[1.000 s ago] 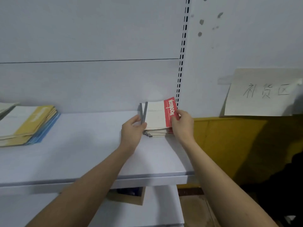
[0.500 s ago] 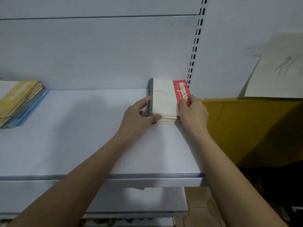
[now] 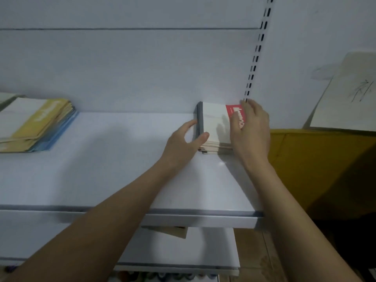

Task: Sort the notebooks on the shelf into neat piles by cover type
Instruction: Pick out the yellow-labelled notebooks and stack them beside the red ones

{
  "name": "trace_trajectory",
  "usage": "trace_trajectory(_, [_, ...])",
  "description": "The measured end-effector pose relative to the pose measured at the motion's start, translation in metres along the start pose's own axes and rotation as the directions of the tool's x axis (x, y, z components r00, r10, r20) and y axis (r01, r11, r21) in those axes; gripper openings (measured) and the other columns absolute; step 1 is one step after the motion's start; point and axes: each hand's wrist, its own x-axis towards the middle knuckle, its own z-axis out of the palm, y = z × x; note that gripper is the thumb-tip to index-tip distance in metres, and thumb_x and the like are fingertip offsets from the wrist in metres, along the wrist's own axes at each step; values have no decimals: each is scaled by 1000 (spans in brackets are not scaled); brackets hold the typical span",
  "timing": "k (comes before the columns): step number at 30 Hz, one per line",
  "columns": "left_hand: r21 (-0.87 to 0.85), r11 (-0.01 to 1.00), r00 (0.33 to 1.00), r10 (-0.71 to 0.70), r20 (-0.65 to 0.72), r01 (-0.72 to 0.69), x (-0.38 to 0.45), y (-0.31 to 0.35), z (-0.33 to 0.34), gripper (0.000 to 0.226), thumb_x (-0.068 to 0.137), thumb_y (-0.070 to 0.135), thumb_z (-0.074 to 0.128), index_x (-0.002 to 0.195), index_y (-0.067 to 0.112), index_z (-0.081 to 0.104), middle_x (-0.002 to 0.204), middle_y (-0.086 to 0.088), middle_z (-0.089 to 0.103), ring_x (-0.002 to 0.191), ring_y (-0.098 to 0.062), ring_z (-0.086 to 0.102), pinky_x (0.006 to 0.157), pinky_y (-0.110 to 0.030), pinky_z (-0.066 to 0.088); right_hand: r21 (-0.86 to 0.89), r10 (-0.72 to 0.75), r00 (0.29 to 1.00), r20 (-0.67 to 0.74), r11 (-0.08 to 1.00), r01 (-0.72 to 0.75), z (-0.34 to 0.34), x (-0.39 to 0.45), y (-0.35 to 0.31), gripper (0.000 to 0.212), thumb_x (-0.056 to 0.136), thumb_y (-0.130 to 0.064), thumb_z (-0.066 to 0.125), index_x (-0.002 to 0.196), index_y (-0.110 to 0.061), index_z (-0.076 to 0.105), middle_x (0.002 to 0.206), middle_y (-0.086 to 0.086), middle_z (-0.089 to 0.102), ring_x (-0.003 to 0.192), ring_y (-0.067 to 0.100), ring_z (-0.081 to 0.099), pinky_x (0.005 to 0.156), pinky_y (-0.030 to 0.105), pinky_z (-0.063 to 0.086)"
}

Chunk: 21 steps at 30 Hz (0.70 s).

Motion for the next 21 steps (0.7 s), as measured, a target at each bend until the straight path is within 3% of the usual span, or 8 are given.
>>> trace_trajectory(2, [253, 967, 1000, 18, 16, -21, -4, 0, -26, 66, 93, 54, 51, 149, 26, 34, 154, 7, 36, 144, -12, 28, 118, -37, 24, 79, -151, 973, 173, 987, 139, 0, 1, -29, 45, 100, -28, 45, 142, -15, 45, 149, 4, 41, 137, 20, 34, 111, 31, 27])
trace_trajectory(4, [528, 849, 999, 24, 20, -31, -11, -2, -74, 63, 96, 58, 41, 151, 31, 29, 157, 9, 30, 147, -14, 19, 118, -39, 20, 148, -220, 912, 346, 973, 179, 4, 2, -69, 47, 100, -34, 44, 144, -18, 43, 150, 0, 40, 137, 18, 35, 111, 30, 25])
trace_trajectory(7, [694, 720, 999, 8, -44, 25, -20, -15, -169, 59, 97, 59, 35, 148, 31, 34, 155, 9, 34, 145, -17, 24, 116, -38, 21, 183, -294, 828, 478, 955, 234, 18, -3, -136, 50, 100, -43, 41, 146, -25, 40, 152, -7, 38, 137, 15, 36, 110, 31, 26])
trace_trajectory(9, [723, 684, 994, -31, -101, 94, -30, -28, -234, 59, 96, 61, 34, 146, 30, 39, 153, 5, 39, 141, -19, 31, 114, -38, 25, 188, -332, 771, 543, 943, 273, 34, -11, -179, 50, 99, -46, 40, 145, -26, 41, 151, -10, 38, 137, 13, 35, 106, 27, 26])
trace_trajectory(14, [759, 593, 963, -149, -226, 270, -69, -65, -372, 65, 90, 69, 29, 142, 33, 44, 150, 3, 44, 137, -24, 39, 109, -42, 32, 178, -371, 666, 647, 923, 341, 96, -48, -283, 51, 97, -50, 42, 141, -25, 46, 147, -7, 44, 134, 16, 41, 109, 36, 34])
trace_trajectory(18, [606, 745, 959, -180, -219, 279, -91, -102, -452, 57, 94, 57, 44, 143, 28, 43, 149, 0, 44, 135, -24, 41, 107, -38, 35, 156, -339, 607, 718, 929, 335, 154, -90, -355, 55, 95, -51, 46, 142, -21, 45, 147, -1, 44, 134, 21, 40, 108, 40, 36])
trace_trajectory(21, [487, 841, 968, -160, -195, 237, -99, -118, -480, 57, 93, 51, 52, 144, 27, 43, 152, 2, 41, 137, -20, 40, 105, -34, 34, 73, -272, 548, 791, 931, 357, 193, -102, -387, 57, 91, -56, 47, 133, -19, 50, 138, 5, 51, 124, 29, 48, 99, 42, 42])
